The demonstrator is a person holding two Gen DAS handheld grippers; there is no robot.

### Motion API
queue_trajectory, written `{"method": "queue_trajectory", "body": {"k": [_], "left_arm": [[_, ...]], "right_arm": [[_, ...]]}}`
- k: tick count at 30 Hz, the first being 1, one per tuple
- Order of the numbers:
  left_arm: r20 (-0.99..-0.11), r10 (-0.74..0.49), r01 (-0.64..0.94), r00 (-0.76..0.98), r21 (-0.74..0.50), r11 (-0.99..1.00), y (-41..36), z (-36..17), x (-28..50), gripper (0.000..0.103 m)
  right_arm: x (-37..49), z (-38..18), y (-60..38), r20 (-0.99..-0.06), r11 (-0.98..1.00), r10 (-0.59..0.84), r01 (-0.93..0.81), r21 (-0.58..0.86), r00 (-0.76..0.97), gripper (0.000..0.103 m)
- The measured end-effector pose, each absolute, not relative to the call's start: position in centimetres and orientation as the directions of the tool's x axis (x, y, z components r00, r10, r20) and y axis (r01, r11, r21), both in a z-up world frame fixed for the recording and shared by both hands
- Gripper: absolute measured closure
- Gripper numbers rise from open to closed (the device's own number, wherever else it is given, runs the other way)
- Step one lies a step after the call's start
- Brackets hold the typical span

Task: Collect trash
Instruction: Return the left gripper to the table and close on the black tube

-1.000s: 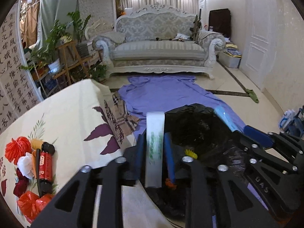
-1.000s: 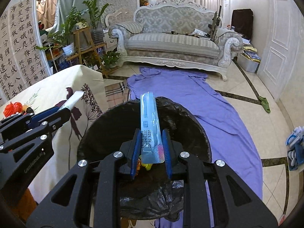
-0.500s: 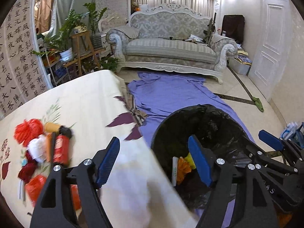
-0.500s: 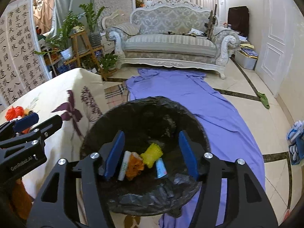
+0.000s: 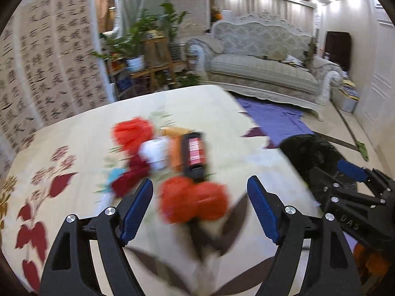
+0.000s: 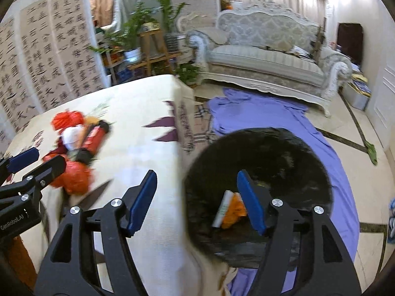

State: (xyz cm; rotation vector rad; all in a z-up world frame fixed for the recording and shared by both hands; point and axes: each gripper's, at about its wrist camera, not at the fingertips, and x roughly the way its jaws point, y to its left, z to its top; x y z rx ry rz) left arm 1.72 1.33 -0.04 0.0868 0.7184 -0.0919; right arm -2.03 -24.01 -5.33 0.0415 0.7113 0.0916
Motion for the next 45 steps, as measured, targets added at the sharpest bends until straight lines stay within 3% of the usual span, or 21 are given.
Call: {"method": "queue_trajectory", "body": {"k": [10,25,41,45], "left_arm": [[-0.681,0.062,-0.043,0.73,0.044,0.998,8.3,-1.2,0.6,0.025],[-0.735,-0.015,0.044,0.678,0.02,0.999,4.7,-3.7,0.9,0.025],[-0.769,0.1,0.002,0.631,0.13,0.991,4.3,-5.0,1.0,0.025],[-0.788,0.084,-0.026,0.609,0.085,0.996,5.6,-5.1,0.7,0.024]], "right_arm": [[-2.3,-5.5,-17.7,-0.666,0.981,0.158,-0.195,0.019,0.729,0.036],[-2.3,-6.9,-20.5,-0.696,0.993,0.084,-0.114,0.003,0.713,0.036],[-2.5,-7.0,-22.5,-0.682,0.992,0.123,-0.112,0.061,0.721,0.036],[-2.6,-6.9,-22.2,-0.678,0.991,0.132,-0.12,0.065,0.723,0.036]]}}
